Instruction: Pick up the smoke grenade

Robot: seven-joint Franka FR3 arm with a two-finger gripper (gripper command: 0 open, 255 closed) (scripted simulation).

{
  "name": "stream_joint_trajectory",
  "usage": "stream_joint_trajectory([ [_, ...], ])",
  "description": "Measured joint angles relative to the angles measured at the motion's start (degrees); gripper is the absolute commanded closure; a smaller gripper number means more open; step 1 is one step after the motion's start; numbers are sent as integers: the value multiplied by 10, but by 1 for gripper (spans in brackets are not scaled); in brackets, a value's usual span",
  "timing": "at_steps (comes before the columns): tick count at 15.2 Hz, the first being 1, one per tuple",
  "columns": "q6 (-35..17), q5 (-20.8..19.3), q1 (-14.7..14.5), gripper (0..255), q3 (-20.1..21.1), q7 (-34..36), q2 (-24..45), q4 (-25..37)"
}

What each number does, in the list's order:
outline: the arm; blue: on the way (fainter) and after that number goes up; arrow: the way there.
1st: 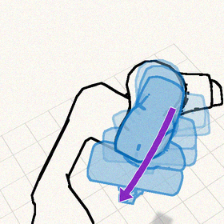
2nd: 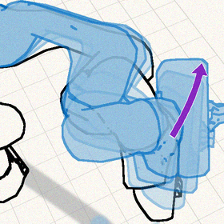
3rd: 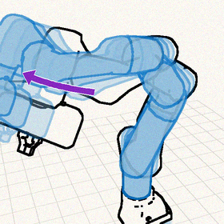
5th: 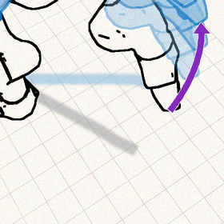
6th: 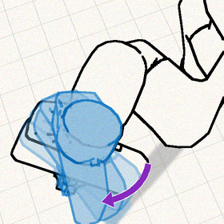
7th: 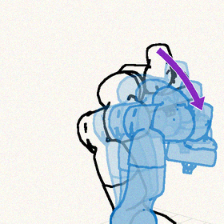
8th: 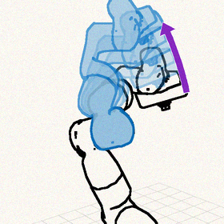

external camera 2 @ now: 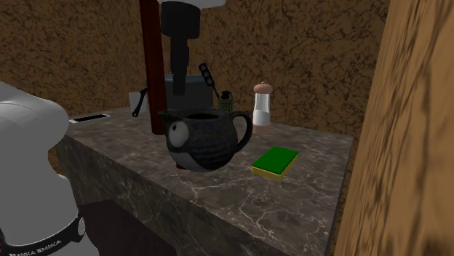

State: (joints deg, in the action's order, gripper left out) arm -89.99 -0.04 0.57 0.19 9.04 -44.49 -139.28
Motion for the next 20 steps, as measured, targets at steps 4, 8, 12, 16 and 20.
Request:
stream_joint_trajectory([
  [4,-14,18,-9,0,22,27,20,10],
  [8,-52,48,-23,0,64,78,66,27],
  [12,-86,70,-34,0,106,131,124,61],
  [16,-117,80,-41,0,146,183,189,108],
  [20,-140,76,-45,0,182,235,258,164],
])
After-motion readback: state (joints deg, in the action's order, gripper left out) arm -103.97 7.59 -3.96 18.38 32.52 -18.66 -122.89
